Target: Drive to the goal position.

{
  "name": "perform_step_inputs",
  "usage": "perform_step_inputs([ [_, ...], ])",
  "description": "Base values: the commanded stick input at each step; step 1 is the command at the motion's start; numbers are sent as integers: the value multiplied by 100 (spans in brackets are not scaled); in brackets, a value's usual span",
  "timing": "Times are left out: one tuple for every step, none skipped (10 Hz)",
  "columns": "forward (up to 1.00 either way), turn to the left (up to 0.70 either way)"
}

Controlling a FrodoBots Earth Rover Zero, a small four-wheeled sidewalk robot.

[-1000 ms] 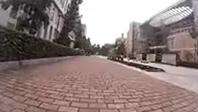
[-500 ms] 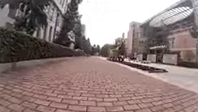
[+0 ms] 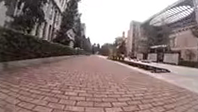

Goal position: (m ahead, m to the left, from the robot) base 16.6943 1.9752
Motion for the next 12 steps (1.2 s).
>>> perform_step_inputs([
  [70,0],
  [70,0],
  [70,0],
  [70,0],
  [70,0],
  [70,0],
  [70,0],
  [70,0],
  [70,0],
  [70,0],
  [70,0],
  [70,0],
])
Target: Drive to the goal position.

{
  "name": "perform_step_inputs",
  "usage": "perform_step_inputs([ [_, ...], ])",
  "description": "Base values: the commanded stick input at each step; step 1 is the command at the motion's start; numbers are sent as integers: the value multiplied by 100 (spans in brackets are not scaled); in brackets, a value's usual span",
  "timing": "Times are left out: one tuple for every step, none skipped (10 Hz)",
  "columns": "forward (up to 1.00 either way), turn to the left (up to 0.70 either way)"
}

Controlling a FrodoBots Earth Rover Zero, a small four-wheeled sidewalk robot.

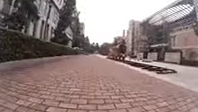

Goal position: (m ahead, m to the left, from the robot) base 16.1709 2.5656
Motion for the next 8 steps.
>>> perform_step_inputs([
  [70,0],
  [70,0],
  [70,0],
  [70,0],
  [70,0],
  [70,0],
  [70,0],
  [70,1],
])
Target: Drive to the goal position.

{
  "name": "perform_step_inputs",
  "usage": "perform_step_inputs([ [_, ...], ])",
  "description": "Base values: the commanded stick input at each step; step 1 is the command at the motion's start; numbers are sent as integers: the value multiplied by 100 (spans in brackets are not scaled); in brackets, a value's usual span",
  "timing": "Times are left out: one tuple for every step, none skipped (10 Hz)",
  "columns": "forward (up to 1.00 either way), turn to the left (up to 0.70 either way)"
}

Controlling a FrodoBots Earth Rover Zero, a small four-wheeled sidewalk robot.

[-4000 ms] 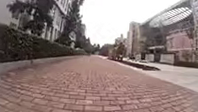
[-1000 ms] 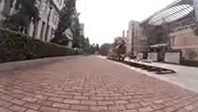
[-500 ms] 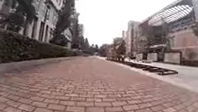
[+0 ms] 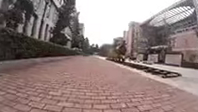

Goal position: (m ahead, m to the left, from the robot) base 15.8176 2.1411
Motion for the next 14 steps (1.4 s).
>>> perform_step_inputs([
  [70,5],
  [70,13],
  [70,14],
  [70,14],
  [70,13],
  [70,8],
  [70,0],
  [70,0],
  [70,0],
  [49,0],
  [45,0],
  [45,0],
  [45,0],
  [45,0],
])
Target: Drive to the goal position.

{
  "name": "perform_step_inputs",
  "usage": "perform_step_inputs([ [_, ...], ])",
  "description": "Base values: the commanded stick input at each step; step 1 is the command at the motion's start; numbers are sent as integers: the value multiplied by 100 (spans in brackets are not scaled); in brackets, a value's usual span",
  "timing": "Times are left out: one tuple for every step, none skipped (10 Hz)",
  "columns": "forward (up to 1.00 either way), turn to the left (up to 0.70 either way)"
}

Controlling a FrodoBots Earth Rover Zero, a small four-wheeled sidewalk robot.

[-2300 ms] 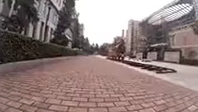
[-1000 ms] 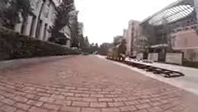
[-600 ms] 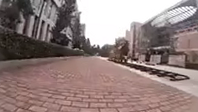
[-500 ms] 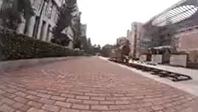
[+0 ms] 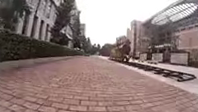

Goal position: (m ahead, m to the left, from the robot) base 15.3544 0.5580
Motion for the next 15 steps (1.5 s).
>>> perform_step_inputs([
  [45,0],
  [45,0],
  [45,0],
  [45,0],
  [45,0],
  [45,0],
  [45,0],
  [45,0],
  [45,0],
  [45,0],
  [45,0],
  [45,0],
  [45,0],
  [45,0],
  [45,0],
])
